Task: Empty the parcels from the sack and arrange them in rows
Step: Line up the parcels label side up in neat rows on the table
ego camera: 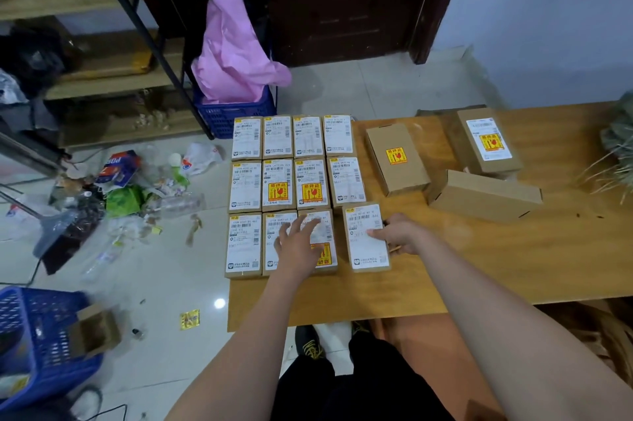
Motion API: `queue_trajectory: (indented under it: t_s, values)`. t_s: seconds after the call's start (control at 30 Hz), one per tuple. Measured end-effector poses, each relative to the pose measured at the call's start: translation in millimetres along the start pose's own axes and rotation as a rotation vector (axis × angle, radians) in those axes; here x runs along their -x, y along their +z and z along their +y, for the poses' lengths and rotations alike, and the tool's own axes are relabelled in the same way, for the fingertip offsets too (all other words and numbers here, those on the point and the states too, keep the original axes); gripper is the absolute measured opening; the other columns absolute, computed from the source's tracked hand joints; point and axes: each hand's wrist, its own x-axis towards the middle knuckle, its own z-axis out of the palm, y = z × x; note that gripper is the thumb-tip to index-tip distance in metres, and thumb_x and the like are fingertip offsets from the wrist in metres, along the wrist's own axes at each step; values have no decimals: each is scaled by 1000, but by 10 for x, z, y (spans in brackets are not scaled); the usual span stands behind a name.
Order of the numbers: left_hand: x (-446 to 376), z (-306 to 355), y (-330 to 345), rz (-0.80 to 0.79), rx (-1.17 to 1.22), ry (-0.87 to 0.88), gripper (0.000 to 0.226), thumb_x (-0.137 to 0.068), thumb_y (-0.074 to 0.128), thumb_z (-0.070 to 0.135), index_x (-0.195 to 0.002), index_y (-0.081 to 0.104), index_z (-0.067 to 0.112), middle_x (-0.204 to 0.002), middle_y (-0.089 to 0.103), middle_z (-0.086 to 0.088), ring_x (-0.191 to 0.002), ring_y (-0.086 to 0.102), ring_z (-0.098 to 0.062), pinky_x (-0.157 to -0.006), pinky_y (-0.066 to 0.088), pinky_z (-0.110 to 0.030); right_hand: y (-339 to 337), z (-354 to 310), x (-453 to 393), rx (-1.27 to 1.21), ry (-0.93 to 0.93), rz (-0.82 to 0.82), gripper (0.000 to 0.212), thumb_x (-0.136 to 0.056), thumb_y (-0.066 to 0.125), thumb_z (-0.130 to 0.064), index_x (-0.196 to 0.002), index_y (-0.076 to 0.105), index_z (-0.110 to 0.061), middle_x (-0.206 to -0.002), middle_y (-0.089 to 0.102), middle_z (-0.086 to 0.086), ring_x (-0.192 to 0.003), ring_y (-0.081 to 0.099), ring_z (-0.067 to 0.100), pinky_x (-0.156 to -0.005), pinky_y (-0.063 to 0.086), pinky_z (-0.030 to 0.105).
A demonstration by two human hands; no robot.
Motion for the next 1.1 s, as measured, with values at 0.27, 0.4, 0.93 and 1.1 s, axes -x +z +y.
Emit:
queue_trajectory:
  t_s: [0.27,0.4,0.93,1.1]
  values:
    - [35,-179,128,-138,-201,-76,79,-95,61,28,-152,10,48,-164,-8,9,-148,-12,-40,-112,3,-70,260,68,-268,53,59,71,34,-92,66,-23,-122,58,-10,-119,67,9,-108,63,31,-91,54,48]
    - [18,-183,136,-121,-277,-66,81,-94,62,32,-152,7,49,-164,-8,8,-148,-8,-42,-112,8,-70,315,111,-349,84,26,170,33,-94,63,-20,-125,60,-9,-124,65,11,-109,63,32,-88,55,42]
    - [10,-108,44,-110,-259,-89,76,-92,63,38,-150,15,49,-164,0,7,-148,0,-39,-113,13,-67,348,1,-361,70,42,113,43,-93,64,-28,-131,56,-10,-130,62,10,-115,60,31,-93,53,43]
    - [-183,313,-104,29,-114,-79,54,-99,50,34,-148,29,41,-161,14,3,-146,10,-34,-110,20,-65,11,-245,-282,63,-28,251,61,-95,60,-36,-142,40,-3,-142,49,14,-127,50,31,-95,46,35]
